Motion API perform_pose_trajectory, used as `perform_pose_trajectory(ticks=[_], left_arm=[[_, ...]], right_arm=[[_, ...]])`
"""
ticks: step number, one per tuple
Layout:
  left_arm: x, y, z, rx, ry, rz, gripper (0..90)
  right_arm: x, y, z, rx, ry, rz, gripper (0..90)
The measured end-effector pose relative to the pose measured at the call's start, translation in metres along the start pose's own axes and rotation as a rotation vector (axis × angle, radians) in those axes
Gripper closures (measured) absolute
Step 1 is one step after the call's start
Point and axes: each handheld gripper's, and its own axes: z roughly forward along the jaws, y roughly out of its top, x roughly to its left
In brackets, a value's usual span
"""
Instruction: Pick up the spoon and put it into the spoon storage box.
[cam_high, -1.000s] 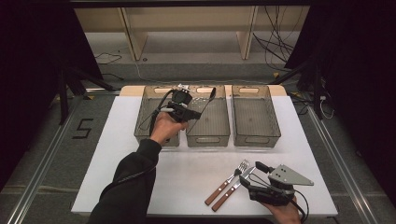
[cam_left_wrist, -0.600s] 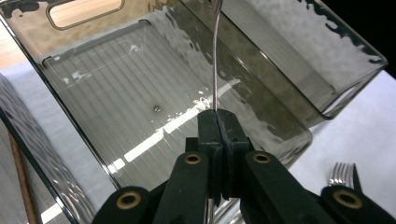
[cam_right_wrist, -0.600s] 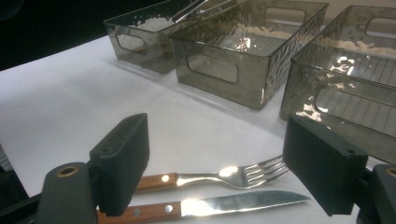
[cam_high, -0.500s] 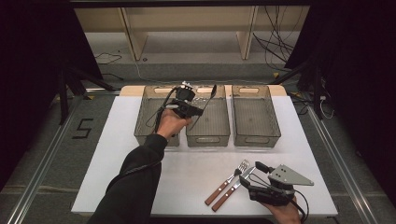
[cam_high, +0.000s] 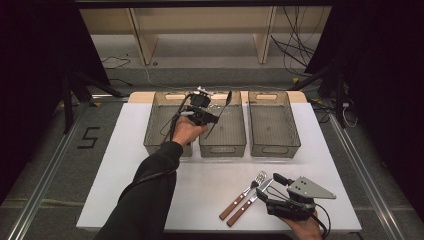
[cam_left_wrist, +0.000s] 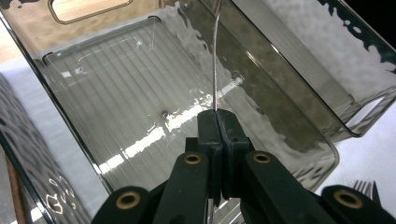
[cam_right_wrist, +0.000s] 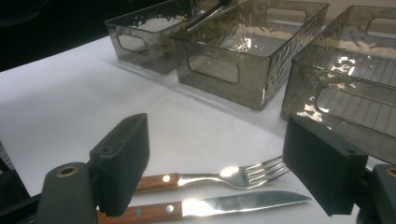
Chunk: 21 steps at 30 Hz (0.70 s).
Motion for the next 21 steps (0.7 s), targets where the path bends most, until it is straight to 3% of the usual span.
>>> perform_pose_trajectory(ticks=[8,11,21], left_arm=[[0.005,-0.004,0.004,-0.005,0.006,-0.040,87.1],[0.008,-0.004,0.002,-0.020,-0.009,-0.073,72.7],[0.001,-0.007,-0.028,-0.050,-0.029,-0.043,38.4]], right_arm=[[0.000,0.000,0.000,0.003,-0.001,0.000,23.6],[0.000,0.000,0.000,0.002,-0.001,0.000,23.5],[0.000,0.000,-0.001,0.001,-0.002,0.003,23.6]])
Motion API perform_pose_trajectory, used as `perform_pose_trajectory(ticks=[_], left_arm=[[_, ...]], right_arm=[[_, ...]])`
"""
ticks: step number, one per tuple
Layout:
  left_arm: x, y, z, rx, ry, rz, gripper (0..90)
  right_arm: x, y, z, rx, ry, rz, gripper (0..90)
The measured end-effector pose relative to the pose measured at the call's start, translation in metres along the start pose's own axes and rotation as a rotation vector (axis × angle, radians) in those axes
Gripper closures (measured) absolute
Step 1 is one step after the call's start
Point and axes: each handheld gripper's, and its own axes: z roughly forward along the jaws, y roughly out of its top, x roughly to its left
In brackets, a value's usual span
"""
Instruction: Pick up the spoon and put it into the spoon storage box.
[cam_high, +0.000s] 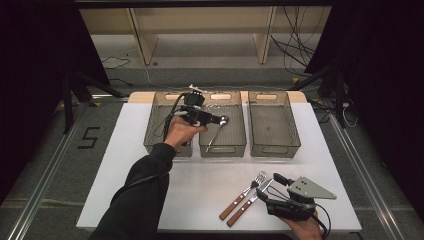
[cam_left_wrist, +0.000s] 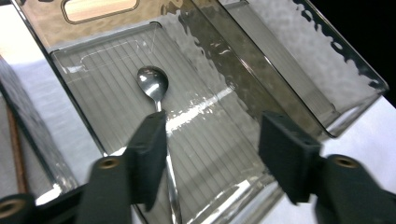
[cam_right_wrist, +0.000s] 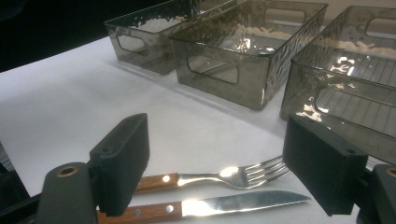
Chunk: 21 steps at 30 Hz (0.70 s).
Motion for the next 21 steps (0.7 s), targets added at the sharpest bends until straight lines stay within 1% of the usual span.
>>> perform_pose_trajectory(ticks=[2,5,6,9,10,12,17,20,21], left_arm=[[0.000,-0.004,-0.009,-0.021,-0.021,0.000,34.9],[-0.002,-0.012,-0.022,-0.051,-0.030,0.016,30.7],[-0.003,-0.016,-0.026,-0.051,-0.032,0.024,29.6],[-0.005,-0.028,-0.037,-0.076,-0.046,0.034,27.1],[-0.006,-0.033,-0.041,-0.090,-0.050,0.030,26.0],[-0.007,-0.043,-0.047,-0.104,-0.062,0.044,24.9],[-0.005,-0.069,-0.063,-0.149,-0.072,0.035,22.6],[-0.003,-0.082,-0.070,-0.193,-0.066,0.033,22.1],[-0.001,-0.087,-0.072,-0.205,-0.068,0.026,21.8]], right_arm=[[0.000,0.000,0.000,0.000,0.000,0.001,23.6],[-0.001,0.000,0.000,0.000,-0.004,0.002,23.6],[-0.001,0.000,0.000,0.000,-0.006,0.001,23.6],[-0.001,0.000,0.000,0.002,-0.005,0.000,23.6],[-0.001,0.000,0.000,0.002,-0.006,-0.001,23.6],[-0.001,0.000,0.000,0.004,-0.004,-0.002,23.6],[-0.002,0.001,-0.001,0.010,0.003,-0.002,23.7],[-0.002,0.001,0.000,0.020,0.016,-0.009,23.7],[-0.002,0.002,0.000,0.024,0.020,-0.010,23.6]])
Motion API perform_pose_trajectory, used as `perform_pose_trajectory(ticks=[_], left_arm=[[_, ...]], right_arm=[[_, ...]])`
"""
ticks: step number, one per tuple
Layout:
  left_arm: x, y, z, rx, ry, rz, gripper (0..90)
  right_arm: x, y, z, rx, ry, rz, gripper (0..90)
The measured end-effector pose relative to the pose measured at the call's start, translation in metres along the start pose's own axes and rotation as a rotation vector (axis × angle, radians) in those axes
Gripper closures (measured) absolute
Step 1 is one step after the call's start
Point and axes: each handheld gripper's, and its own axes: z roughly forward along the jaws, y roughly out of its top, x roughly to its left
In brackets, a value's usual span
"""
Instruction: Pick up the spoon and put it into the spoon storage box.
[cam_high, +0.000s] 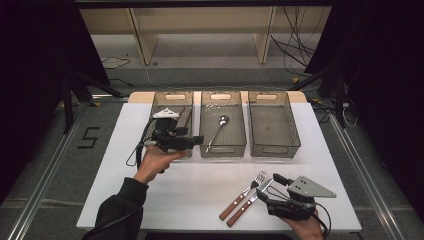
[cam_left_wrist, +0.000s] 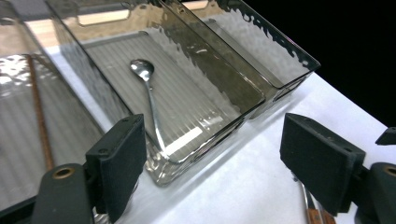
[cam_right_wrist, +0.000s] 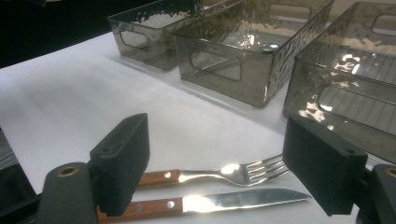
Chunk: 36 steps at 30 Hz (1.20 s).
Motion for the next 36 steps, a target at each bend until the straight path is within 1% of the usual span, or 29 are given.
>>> perform_pose_trajectory(ticks=[1,3,4,6,11,15,19,22,24,25,29,31,34,36], left_arm=[[0.001,-0.003,-0.002,-0.007,-0.004,-0.001,21.8],[0.002,-0.009,-0.004,0.004,0.005,0.010,21.3],[0.003,-0.012,-0.005,0.007,0.011,0.014,20.6],[0.003,-0.018,-0.008,0.003,0.010,0.020,20.2],[0.000,-0.038,-0.014,0.011,0.027,0.058,20.0],[-0.003,-0.054,-0.019,-0.001,0.031,0.070,19.5],[-0.005,-0.065,-0.026,-0.019,0.048,0.099,19.2],[-0.006,-0.073,-0.031,-0.045,0.042,0.094,19.0],[-0.007,-0.079,-0.035,-0.055,0.041,0.098,18.9],[-0.007,-0.082,-0.036,-0.058,0.043,0.105,18.9],[-0.008,-0.092,-0.044,-0.079,0.055,0.119,18.3],[-0.008,-0.096,-0.048,-0.090,0.053,0.127,18.1],[-0.006,-0.101,-0.052,-0.095,0.069,0.128,17.6],[-0.004,-0.104,-0.055,-0.100,0.073,0.120,17.6]], right_arm=[[0.000,0.000,0.001,0.005,0.004,-0.003,23.7],[0.001,0.001,0.001,0.010,0.014,-0.011,23.6],[0.001,0.002,0.001,0.016,0.023,-0.015,23.6],[0.001,0.004,0.001,0.027,0.042,-0.028,23.6],[0.001,0.007,0.003,0.065,0.071,-0.063,23.6],[0.002,0.009,0.004,0.082,0.086,-0.075,25.7],[0.002,0.009,0.008,0.117,0.073,-0.077,27.4],[-0.001,0.008,0.010,0.128,0.058,-0.066,28.1],[-0.003,0.008,0.012,0.130,0.056,-0.059,30.7],[-0.004,0.008,0.013,0.130,0.050,-0.057,31.9],[-0.009,0.007,0.018,0.162,0.021,-0.045,36.9],[-0.012,0.006,0.020,0.171,0.013,-0.038,39.3],[-0.017,0.005,0.023,0.176,0.005,-0.019,39.7],[-0.020,0.004,0.023,0.177,0.001,-0.016,40.9]])
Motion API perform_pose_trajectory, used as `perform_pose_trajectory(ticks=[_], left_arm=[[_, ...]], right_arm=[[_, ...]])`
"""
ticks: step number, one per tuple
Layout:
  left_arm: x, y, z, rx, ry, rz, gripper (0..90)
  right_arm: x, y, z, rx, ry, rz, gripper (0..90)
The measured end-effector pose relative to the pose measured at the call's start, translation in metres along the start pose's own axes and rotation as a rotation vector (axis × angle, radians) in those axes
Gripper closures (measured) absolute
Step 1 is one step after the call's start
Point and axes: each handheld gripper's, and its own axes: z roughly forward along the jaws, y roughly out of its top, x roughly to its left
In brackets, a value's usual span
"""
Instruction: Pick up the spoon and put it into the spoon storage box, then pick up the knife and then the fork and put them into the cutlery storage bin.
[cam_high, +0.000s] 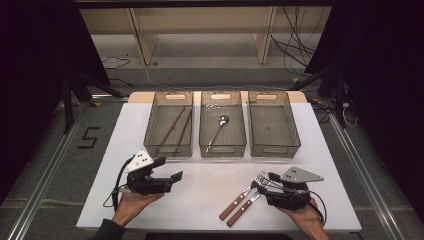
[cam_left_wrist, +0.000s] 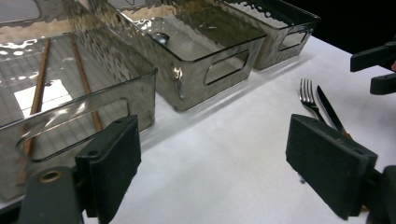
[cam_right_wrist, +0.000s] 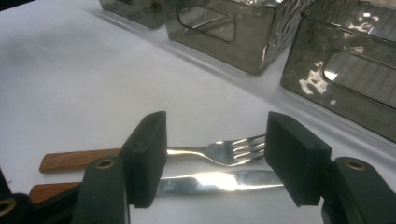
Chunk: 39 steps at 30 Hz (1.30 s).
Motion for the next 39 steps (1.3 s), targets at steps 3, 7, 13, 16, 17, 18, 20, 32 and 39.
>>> perform_pose_trajectory(ticks=[3,7,13,16,17,18,20,32,39], left_arm=[[0.002,-0.005,-0.003,0.000,0.004,0.001,17.6],[0.004,-0.011,-0.007,0.005,0.015,-0.003,17.4],[0.004,-0.016,-0.013,-0.009,0.029,0.016,16.9],[0.004,-0.017,-0.015,-0.009,0.028,0.014,16.6],[0.004,-0.017,-0.015,-0.012,0.027,0.012,16.6],[0.004,-0.018,-0.015,-0.012,0.026,0.011,16.6],[0.004,-0.018,-0.016,-0.008,0.028,0.011,16.6],[0.003,-0.021,-0.015,-0.012,0.026,0.004,16.6],[0.001,-0.022,-0.015,-0.014,0.018,0.010,16.6]], right_arm=[[-0.003,0.000,0.002,0.000,-0.002,0.009,42.4],[-0.005,0.000,0.004,0.007,-0.012,0.011,46.3],[-0.009,-0.001,0.007,0.013,-0.017,0.028,48.0],[-0.010,-0.002,0.008,0.013,-0.018,0.028,51.3],[-0.010,-0.001,0.008,0.013,-0.017,0.026,52.8],[-0.010,-0.001,0.009,0.014,-0.016,0.026,54.3],[-0.011,-0.001,0.011,0.020,-0.010,0.024,58.9],[-0.010,-0.002,0.030,0.097,0.020,-0.004,84.3],[-0.013,-0.002,0.035,0.124,0.020,0.014,90.0]])
